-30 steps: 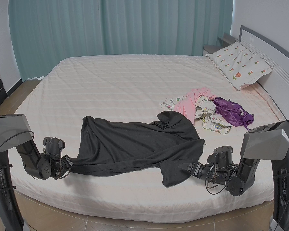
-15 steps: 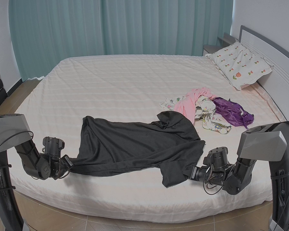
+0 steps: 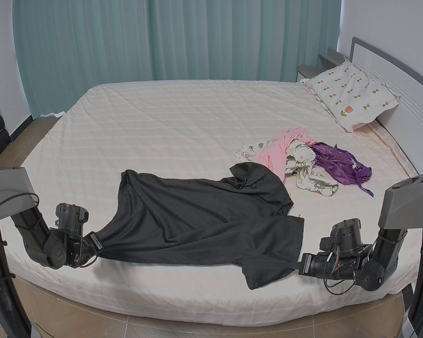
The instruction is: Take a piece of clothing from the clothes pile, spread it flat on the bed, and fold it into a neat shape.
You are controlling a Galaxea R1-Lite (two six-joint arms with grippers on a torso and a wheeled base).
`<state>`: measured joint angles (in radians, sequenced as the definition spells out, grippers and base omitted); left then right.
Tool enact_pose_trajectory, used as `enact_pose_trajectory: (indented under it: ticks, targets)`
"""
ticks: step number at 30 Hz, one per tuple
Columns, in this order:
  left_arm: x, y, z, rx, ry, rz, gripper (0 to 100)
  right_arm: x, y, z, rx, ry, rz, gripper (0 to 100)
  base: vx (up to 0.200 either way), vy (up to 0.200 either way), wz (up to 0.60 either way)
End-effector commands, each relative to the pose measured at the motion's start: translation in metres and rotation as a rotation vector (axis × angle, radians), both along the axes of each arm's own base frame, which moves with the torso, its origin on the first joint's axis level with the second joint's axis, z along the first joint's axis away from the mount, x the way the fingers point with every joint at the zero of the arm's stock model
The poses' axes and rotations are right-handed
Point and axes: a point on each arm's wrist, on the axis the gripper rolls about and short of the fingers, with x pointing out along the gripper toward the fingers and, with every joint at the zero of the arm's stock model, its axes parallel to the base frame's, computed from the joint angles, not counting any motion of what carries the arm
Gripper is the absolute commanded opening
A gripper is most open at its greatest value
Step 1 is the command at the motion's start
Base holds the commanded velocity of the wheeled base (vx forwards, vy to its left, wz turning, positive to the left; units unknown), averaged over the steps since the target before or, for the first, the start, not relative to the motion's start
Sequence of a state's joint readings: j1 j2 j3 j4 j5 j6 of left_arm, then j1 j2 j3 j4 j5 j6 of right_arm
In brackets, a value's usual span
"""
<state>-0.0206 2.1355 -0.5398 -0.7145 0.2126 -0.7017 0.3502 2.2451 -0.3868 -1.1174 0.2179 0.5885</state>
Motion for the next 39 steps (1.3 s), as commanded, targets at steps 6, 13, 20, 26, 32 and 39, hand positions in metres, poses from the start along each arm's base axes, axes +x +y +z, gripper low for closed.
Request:
enact_pose_trajectory:
  ticks: [6,13,20,26,32,39]
  targets:
    - [-0.046,0.0,0.007,0.073,0.091,-0.105,0,-0.047,-0.024,0.014,-0.064,0.051,0.033,0,0.0,0.0,0.0]
    - [-0.065,-0.001,-0.001,0.104,0.18,-0.157,0,-0.068,-0.028,0.007,-0.116,0.108,0.085,0,0.0,0.0,0.0]
    - [-0.087,0.0,-0.009,0.147,0.274,-0.229,0,-0.081,-0.022,0.005,-0.13,0.142,0.134,0,0.0,0.0,0.0]
    - [-0.092,0.0,-0.01,0.155,0.296,-0.241,0,-0.088,-0.019,0.002,-0.141,0.162,0.163,0,0.0,0.0,0.0]
    - [-0.094,0.0,-0.011,0.164,0.312,-0.254,100,-0.085,-0.019,-0.004,-0.149,0.175,0.163,100,0.0,0.0,0.0]
    - [-0.086,0.001,-0.002,0.164,0.248,-0.233,100,-0.066,-0.022,0.003,-0.103,0.053,0.104,100,0.0,0.0,0.0]
